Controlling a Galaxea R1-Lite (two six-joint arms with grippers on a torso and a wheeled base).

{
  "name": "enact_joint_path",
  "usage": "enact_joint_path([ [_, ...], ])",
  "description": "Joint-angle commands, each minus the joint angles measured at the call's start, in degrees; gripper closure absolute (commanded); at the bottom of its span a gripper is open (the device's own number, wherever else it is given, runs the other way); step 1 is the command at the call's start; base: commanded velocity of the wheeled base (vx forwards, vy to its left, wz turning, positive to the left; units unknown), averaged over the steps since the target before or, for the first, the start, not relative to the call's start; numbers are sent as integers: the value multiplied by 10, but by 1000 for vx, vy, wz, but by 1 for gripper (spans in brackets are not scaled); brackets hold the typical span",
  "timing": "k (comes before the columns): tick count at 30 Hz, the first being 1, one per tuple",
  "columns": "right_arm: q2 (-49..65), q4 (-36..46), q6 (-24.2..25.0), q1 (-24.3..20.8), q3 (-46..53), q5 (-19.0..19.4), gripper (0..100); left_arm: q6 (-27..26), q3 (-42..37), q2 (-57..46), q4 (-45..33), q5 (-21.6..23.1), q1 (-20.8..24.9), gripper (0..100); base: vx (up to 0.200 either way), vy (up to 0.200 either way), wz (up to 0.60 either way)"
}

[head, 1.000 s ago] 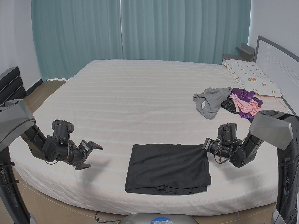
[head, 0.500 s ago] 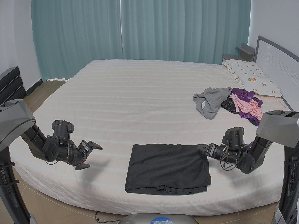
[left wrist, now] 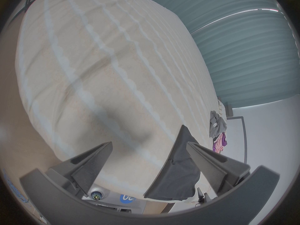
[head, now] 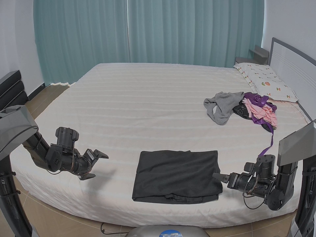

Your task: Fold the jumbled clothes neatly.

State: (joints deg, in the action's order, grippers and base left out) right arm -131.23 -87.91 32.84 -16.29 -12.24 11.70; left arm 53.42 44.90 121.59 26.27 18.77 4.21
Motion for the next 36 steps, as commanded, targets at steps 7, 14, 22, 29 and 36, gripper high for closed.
enact_joint_path([
  [7, -73, -18, 1, -11, -21, 8, 0, 0, 1, 4, 1, -1, 1, 0, 0, 0, 0],
  [14, -79, -13, 1, -14, -73, 6, 0, 0, 2, 4, 1, -1, 1, 0, 0, 0, 0],
  [22, -73, 5, 2, -15, -66, 0, 100, -1, 2, 4, 1, -1, 2, 0, 0, 0, 0],
  [29, -51, 4, 0, -18, -21, -2, 100, 0, 1, 4, 1, -1, 4, 0, 0, 0, 0],
  [36, -50, -18, -1, -15, 2, -2, 100, 0, 1, 4, 1, -1, 4, 0, 0, 0, 0],
])
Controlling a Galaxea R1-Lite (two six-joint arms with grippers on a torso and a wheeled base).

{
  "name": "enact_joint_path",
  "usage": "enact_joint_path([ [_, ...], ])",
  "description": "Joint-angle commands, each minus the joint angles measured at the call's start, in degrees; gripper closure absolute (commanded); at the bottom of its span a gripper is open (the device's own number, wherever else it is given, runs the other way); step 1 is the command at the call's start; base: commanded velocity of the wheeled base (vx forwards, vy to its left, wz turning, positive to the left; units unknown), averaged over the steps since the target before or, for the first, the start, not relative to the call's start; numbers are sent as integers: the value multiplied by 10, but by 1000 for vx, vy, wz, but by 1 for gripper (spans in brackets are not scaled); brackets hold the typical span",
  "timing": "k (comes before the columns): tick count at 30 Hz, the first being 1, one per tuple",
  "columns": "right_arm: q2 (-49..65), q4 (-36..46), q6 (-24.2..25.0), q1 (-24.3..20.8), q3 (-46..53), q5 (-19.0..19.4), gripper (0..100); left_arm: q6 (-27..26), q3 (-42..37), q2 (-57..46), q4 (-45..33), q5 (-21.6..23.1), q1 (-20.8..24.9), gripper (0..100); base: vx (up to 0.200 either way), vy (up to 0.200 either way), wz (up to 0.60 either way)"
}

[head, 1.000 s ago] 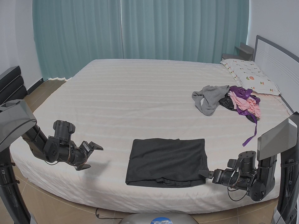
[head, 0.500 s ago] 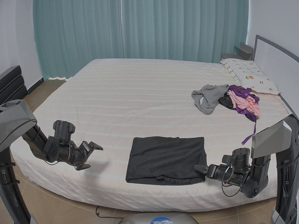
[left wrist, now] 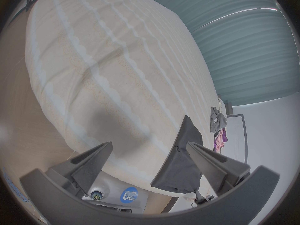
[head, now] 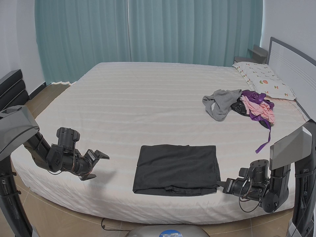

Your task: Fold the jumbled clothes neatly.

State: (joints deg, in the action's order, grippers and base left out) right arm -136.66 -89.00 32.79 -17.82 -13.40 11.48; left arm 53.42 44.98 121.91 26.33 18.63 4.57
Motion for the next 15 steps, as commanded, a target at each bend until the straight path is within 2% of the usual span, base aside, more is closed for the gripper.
enact_joint_path([
  [1, 5, -7, -2, 2, 15, 0, 100, 0, 0, 1, 0, 0, 0, 0, 0, 0, 0],
  [10, 10, -7, -8, 11, 33, 2, 100, 0, 0, 1, -1, 0, 0, 0, 0, 0, 0],
  [15, 7, -7, -32, 16, 43, 6, 100, -1, 0, 1, -1, 0, 0, 0, 0, 0, 0],
])
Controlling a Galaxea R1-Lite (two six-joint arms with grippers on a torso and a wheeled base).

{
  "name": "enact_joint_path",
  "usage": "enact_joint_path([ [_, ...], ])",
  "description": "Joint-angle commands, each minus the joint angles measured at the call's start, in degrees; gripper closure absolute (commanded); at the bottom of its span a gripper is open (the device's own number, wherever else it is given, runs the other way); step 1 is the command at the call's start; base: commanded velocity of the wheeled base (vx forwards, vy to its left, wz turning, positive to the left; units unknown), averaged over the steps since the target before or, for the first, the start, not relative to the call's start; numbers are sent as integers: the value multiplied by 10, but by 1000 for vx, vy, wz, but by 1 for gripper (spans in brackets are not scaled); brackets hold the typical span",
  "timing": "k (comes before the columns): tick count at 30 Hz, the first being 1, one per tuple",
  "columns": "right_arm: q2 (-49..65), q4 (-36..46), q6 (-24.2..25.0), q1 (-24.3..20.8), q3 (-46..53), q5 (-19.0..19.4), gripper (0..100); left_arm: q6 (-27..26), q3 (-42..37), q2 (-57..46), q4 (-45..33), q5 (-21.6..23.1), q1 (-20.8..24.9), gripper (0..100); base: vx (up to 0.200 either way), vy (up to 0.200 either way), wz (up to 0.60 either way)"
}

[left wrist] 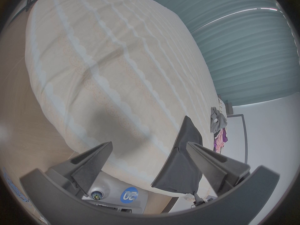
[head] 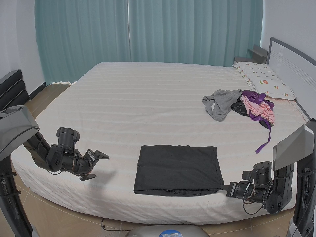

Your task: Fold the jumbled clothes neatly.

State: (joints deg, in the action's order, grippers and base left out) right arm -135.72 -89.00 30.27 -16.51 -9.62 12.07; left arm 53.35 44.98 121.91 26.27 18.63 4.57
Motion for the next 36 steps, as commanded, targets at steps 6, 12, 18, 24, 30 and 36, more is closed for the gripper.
enact_joint_path([
  [6, -9, -7, -21, 15, 7, 1, 100, 0, 1, 1, 0, 0, 1, 0, 0, 0, 0],
  [12, -7, -7, -27, 14, 9, 13, 0, 0, 1, 1, 0, 0, 0, 0, 0, 0, 0],
  [18, 4, -6, -20, 35, -51, 19, 0, 2, 3, 1, 0, 0, 0, 0, 0, 0, 0],
  [24, -46, 17, -15, 51, -152, 21, 0, 5, 9, 3, -1, -13, 4, 0, 0, 0, 0],
  [30, -57, 36, 15, 58, -223, 20, 0, 4, 8, 6, 0, -20, 4, 0, 167, 0, 0],
  [36, -59, 77, 62, 58, -274, 21, 0, 3, 9, 10, 0, -29, 8, 0, 33, 0, 0],
])
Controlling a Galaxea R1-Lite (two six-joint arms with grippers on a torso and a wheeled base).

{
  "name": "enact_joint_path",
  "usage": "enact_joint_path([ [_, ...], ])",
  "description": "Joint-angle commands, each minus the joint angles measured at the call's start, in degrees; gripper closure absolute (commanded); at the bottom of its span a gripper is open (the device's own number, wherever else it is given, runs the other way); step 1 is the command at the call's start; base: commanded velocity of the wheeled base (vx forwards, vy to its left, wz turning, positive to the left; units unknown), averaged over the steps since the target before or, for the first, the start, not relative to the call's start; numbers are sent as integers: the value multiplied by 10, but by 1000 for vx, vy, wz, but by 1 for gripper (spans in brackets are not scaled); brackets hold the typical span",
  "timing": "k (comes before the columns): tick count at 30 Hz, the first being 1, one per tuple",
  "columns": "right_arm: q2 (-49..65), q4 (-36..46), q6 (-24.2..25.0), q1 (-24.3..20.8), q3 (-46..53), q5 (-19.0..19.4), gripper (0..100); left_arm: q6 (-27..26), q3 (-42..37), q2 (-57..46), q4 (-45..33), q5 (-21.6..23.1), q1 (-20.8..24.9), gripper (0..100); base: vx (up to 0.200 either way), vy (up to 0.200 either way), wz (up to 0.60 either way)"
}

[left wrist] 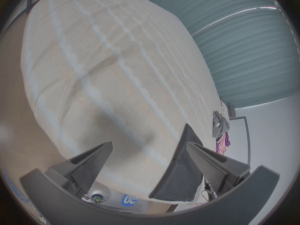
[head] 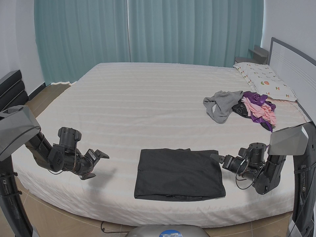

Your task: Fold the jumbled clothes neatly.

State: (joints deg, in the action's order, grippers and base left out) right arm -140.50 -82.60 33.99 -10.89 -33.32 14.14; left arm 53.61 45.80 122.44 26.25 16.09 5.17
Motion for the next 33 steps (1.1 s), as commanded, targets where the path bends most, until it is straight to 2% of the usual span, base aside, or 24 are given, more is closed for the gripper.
enact_joint_path([
  [1, -12, 14, 32, 2, -39, 0, 0, 0, 1, 4, 0, -4, 2, 0, 0, 0, 0],
  [13, -41, 19, 35, 0, -83, 0, 0, -1, -1, 8, 1, -13, 7, 0, 0, 0, 0],
  [14, -44, 19, 35, 1, -85, 1, 100, -1, -1, 8, 1, -13, 7, 0, 0, 0, 0],
  [33, -66, 11, 41, 17, -106, -4, 100, -1, -1, 9, 0, -16, 8, 0, 0, 0, 0],
])
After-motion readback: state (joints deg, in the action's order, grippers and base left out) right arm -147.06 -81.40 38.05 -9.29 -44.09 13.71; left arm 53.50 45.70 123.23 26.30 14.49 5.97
